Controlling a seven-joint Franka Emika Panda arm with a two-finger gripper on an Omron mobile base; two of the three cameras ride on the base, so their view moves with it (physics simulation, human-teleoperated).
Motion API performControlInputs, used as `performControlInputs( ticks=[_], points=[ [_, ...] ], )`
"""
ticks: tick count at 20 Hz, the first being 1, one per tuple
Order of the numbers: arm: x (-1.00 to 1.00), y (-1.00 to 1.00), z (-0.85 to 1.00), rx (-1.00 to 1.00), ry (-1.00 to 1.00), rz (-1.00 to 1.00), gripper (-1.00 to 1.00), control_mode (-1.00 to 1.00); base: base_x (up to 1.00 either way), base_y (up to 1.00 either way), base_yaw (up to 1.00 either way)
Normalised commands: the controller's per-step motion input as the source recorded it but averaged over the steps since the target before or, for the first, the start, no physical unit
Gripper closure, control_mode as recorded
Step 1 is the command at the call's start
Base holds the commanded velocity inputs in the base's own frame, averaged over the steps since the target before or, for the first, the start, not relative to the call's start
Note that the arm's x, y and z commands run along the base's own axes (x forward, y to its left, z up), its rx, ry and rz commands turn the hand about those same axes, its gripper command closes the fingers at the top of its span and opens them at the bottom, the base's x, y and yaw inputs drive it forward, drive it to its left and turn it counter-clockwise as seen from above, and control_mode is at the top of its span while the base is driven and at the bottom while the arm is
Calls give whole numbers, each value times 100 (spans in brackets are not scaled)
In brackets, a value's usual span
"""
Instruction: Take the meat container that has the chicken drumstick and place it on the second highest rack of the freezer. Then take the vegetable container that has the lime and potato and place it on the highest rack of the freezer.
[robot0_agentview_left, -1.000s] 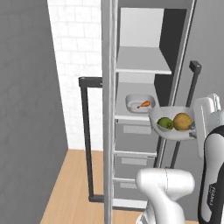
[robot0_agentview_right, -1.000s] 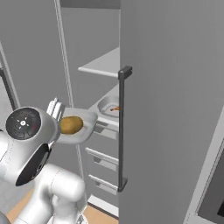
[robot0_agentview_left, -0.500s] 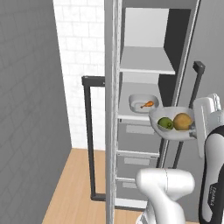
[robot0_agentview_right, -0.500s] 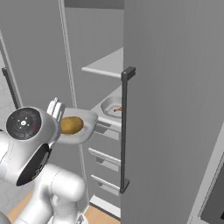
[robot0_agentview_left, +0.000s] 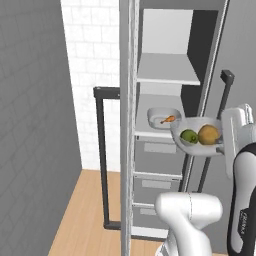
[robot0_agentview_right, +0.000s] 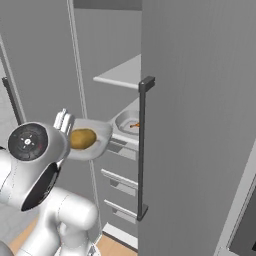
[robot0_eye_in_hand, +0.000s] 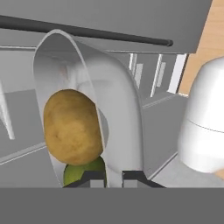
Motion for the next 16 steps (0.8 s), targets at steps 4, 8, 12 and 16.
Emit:
performControlInputs(
  ticks=[4,8,12,16],
  points=[
    [42,0,35,-4,-35,0,100,-100,0,0,0],
    [52,11,47,-7,-24,-2,100,-100,0,0,0],
    [38,0,60,-3,0,0,100,-100,0,0,0],
    [41,-8,39,0,0,0,100,-100,0,0,0]
  ],
)
